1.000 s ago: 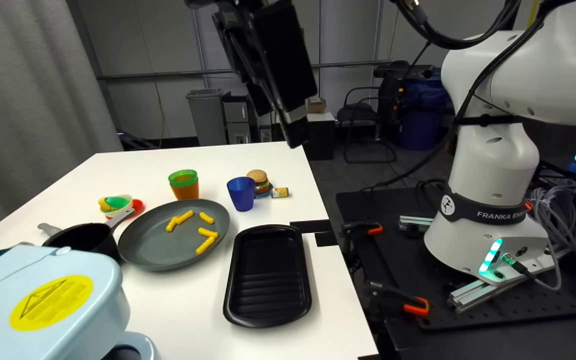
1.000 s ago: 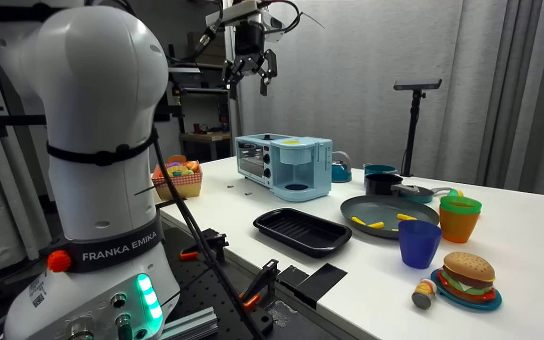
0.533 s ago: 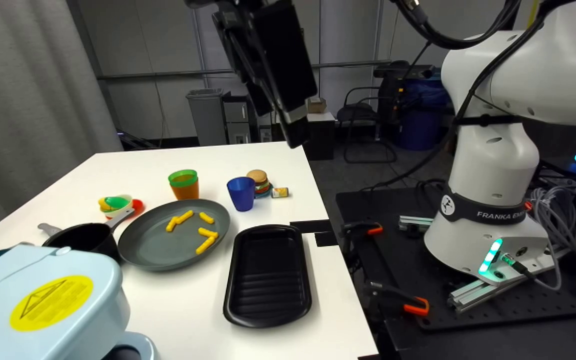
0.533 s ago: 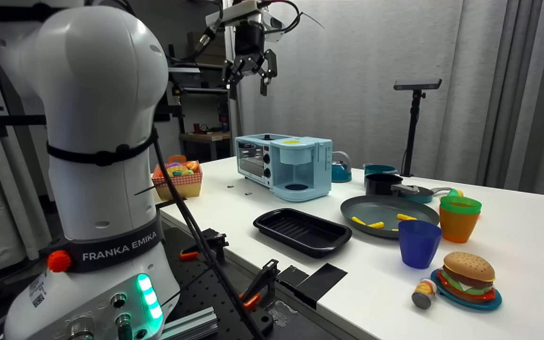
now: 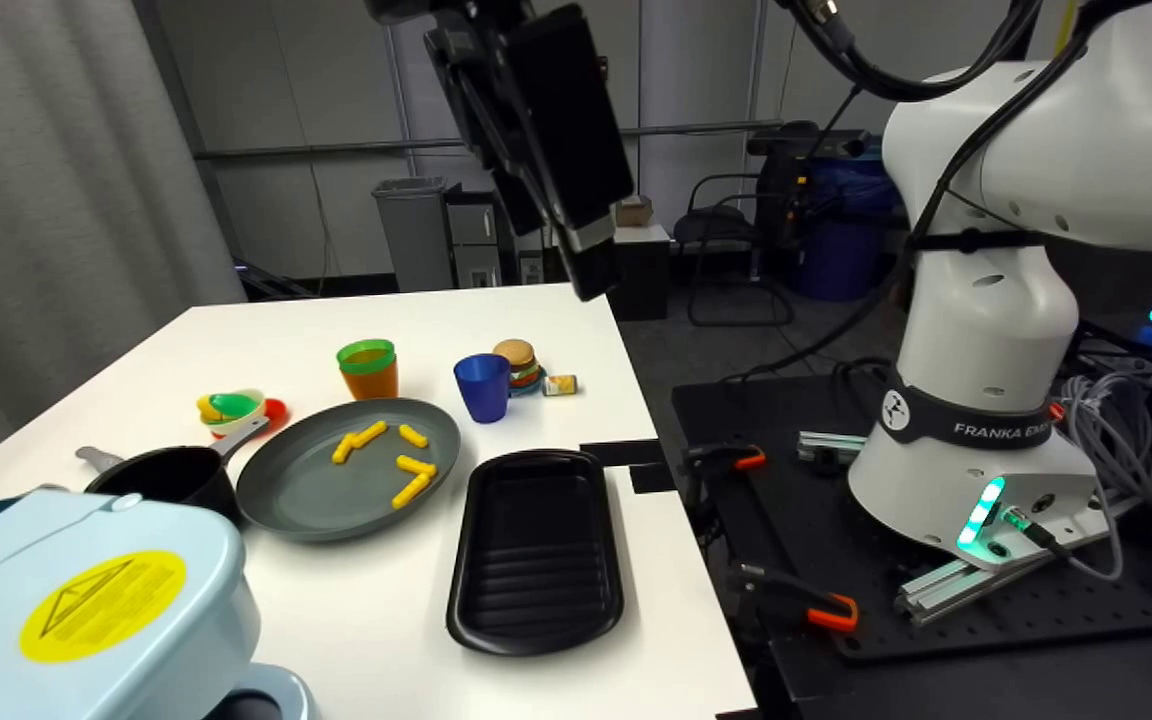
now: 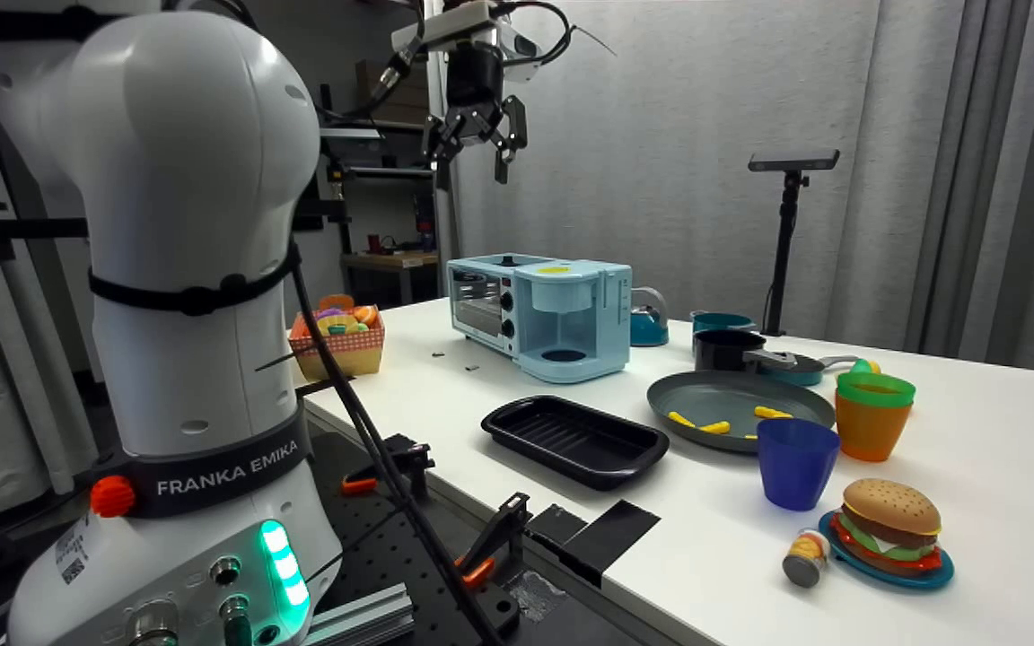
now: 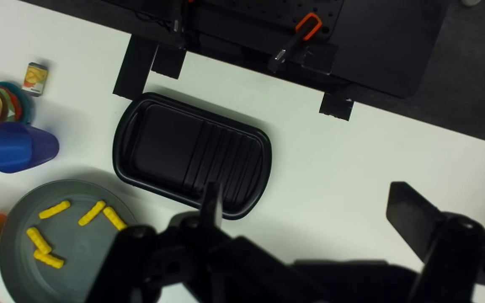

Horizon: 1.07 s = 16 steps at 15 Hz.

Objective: Open the coffee maker

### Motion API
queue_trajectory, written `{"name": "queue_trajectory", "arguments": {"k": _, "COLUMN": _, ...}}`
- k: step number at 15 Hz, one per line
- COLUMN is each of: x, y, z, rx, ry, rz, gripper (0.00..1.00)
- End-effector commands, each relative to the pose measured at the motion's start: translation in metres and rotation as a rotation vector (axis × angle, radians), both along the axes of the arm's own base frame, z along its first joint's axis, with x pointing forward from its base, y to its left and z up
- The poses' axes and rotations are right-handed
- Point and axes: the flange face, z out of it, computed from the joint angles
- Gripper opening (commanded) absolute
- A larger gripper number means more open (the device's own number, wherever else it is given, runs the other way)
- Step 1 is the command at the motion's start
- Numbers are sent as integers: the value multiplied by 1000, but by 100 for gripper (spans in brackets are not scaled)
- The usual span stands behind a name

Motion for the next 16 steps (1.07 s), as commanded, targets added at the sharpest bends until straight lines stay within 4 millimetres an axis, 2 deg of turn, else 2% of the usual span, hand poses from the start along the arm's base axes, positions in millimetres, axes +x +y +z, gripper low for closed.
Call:
{"name": "queue_trajectory", "arguments": {"k": 1, "x": 1, "y": 1, "z": 1, "rx": -2, "ry": -11, "rz": -5, "gripper": 96}}
{"name": "queue_trajectory", "arguments": {"k": 2, "x": 1, "y": 0, "z": 0, "rx": -3, "ry": -11, "rz": -5, "gripper": 72}}
{"name": "queue_trajectory", "arguments": {"k": 4, "x": 2, "y": 0, "z": 0, "rx": -7, "ry": -12, "rz": -5, "gripper": 71}}
{"name": "queue_trajectory", "arguments": {"k": 12, "x": 14, "y": 1, "z": -6, "rx": -29, "ry": -31, "rz": 7, "gripper": 8}}
{"name": "queue_trajectory", "arguments": {"k": 13, "x": 17, "y": 1, "z": -7, "rx": -32, "ry": -37, "rz": 10, "gripper": 2}}
{"name": "queue_trajectory", "arguments": {"k": 16, "x": 26, "y": 2, "z": -9, "rx": -37, "ry": -65, "rz": 19, "gripper": 0}}
